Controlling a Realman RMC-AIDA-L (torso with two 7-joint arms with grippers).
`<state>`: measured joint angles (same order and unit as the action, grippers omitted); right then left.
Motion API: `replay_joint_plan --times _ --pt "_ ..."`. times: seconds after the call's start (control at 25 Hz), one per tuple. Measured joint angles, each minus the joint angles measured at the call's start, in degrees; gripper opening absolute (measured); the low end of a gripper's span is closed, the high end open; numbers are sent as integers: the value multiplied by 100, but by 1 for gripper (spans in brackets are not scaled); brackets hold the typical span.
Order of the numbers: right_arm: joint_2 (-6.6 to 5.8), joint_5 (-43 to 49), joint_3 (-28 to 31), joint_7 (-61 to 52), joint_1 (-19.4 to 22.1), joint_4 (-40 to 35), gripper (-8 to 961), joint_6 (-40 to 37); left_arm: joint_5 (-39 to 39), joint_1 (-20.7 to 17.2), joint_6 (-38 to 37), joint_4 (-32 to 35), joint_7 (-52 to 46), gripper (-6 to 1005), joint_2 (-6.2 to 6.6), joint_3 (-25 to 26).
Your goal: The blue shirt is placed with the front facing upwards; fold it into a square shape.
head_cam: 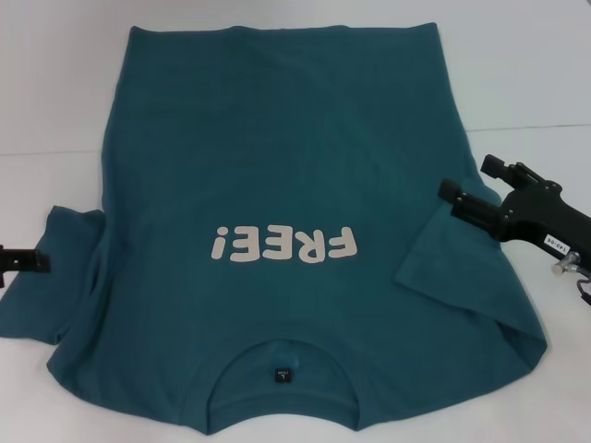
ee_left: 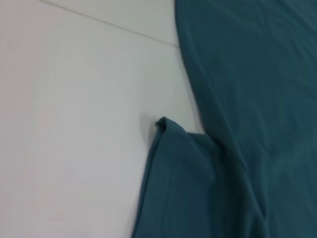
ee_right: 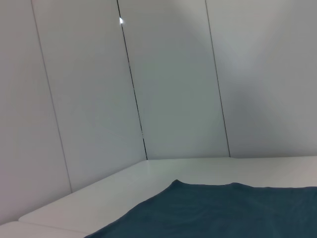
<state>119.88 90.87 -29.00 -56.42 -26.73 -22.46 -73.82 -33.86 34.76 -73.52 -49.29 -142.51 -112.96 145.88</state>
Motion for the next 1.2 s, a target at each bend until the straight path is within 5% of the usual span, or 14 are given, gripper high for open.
replay_joint_plan --times 0.24,0.68,1.2 --pt "0 0 0 6 -15 23 917 0 105 -124 143 -418 -1 840 -177 -9" --pt "0 0 0 9 -29 47 916 -2 22 -16 478 714 435 840 237 -5" --pt "0 0 0 10 -51 94 917 0 66 -76 546 533 460 840 96 -39"
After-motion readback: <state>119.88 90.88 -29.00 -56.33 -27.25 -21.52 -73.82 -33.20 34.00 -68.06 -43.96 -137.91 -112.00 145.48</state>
